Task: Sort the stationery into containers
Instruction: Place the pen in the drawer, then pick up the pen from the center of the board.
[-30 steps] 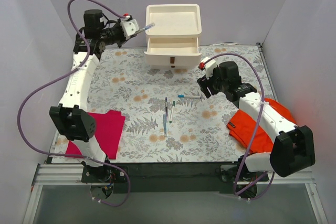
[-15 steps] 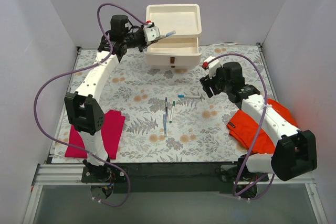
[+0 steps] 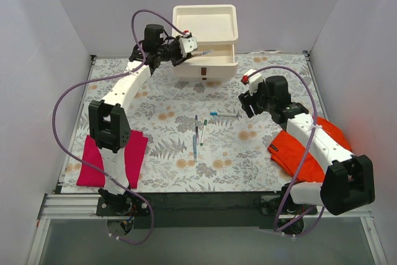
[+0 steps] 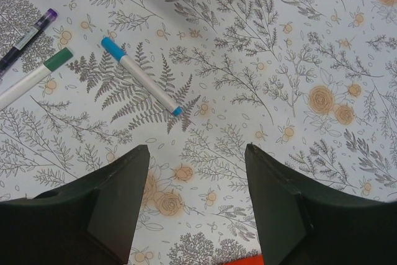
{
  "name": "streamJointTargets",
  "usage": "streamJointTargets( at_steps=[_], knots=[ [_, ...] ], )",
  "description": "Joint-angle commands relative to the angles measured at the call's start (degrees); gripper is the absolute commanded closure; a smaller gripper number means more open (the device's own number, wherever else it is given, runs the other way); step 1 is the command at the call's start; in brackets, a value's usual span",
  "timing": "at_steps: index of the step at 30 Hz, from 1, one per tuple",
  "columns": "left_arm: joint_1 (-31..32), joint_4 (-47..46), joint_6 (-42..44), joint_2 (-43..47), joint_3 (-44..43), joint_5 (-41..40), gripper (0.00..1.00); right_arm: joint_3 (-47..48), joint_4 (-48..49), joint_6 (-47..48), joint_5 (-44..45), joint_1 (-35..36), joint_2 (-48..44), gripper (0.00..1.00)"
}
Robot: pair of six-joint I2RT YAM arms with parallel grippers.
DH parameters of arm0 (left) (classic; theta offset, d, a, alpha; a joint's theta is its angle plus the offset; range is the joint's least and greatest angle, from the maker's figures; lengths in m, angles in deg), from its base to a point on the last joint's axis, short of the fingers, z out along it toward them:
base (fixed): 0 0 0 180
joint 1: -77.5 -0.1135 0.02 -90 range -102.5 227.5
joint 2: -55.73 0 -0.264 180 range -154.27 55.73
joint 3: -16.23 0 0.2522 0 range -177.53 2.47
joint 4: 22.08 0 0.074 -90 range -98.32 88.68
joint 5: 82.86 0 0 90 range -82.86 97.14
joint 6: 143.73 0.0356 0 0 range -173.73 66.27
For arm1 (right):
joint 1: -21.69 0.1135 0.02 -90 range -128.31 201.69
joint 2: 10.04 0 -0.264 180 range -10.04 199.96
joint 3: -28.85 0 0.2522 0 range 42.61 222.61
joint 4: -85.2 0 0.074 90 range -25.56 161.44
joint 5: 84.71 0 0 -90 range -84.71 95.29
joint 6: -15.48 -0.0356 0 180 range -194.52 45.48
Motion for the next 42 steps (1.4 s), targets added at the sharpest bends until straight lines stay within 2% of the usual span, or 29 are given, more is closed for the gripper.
streamJointTargets(
  at_steps=[1, 2, 5, 8, 10, 12, 14, 17, 18, 20, 21, 22, 23, 24, 26, 29, 30, 35, 42],
  knots=[
    [0.63, -4.88, -0.75, 2.85, 0.39, -1.97, 0.65, -0.91, 2.04, -0.70, -0.67, -0.74, -2.59, 0.28],
    [0.81, -5.75, -1.27, 3.29, 1.71, -2.67, 0.61, -1.17, 2.04, -0.70, -0.84, -0.83, -2.76, 0.28],
    [0.98, -10.50, -3.55, 5.57, 3.65, -3.73, 0.56, -1.70, 2.04, -0.70, -1.10, -1.09, -3.12, 0.28],
    [0.90, -14.63, -4.88, 8.82, 5.49, -4.26, 0.55, -1.97, 2.04, -0.70, -1.37, -1.27, -3.29, 0.28],
    [0.99, -20.94, -8.56, 11.63, 8.91, -5.75, 0.54, -1.97, 1.95, -0.61, -1.37, -1.36, -3.29, 0.28],
    [1.07, -28.39, -11.54, 17.43, 15.12, -7.59, 0.52, -2.14, 1.43, 0.09, -1.80, -1.53, -3.47, 0.27],
    [1.25, -31.76, -12.18, 24.43, 20.50, -8.65, 0.49, -2.32, -0.14, 1.84, -3.56, -1.71, -3.38, 0.27],
    [1.34, -37.57, -13.23, 31.31, 32.10, -14.44, 0.43, -1.36, -5.92, 10.44, -12.42, -1.62, -1.63, 0.27],
    [1.42, -39.84, -15.32, 35.42, 35.26, -16.89, 0.41, -0.74, -8.13, 15.94, -17.32, -1.62, 0.21, 0.28],
    [1.34, -41.71, -22.43, 38.26, 42.21, -29.27, 0.29, 0.40, -13.48, 20.37, -20.78, -1.71, 2.50, 0.28],
    [1.25, -39.62, -25.16, 39.67, 43.37, -33.84, 0.24, 1.36, -14.65, 23.35, -22.27, -1.62, 4.95, 0.28],
    [0.99, -37.43, -31.97, 39.77, 43.99, -43.71, 0.21, 1.98, -15.44, 24.60, -22.46, -1.71, 6.19, 0.29],
    [-0.15, -34.62, -35.43, 39.77, 44.69, -46.42, 0.14, 2.51, -16.75, 25.83, -22.55, -1.62, 7.59, 0.30],
    [-1.38, -28.24, -39.56, 39.86, 45.22, -47.15, 0.11, 3.99, -17.20, 27.76, -22.38, -1.71, 10.22, 0.31],
    [-6.28, -24.67, -49.21, 41.52, 49.76, -43.06, 0.07, 5.50, -17.29, 29.09, -22.20, -1.71, 12.69, 0.36],
    [-10.43, -21.85, -53.91, 43.11, 54.00, -41.44, 0.06, 9.80, -17.29, 31.46, -22.55, -1.71, 17.35, 0.39],
    [-11.22, -19.32, -54.53, 43.11, 55.58, -41.53, 0.06, 10.77, -17.29, 32.60, -22.64, -1.71, 19.63, 0.39],
    [-15.18, -18.07, -55.25, 42.93, 57.00, -40.74, 0.06, 17.35, -17.12, 33.75, -22.90, -2.15, 25.53, 0.46],
    [-15.63, -17.10, -54.02, 42.23, 56.39, -40.39, 0.06, 21.06, -17.03, 34.01, -23.69, -2.50, 32.91, 0.48]
  ],
)
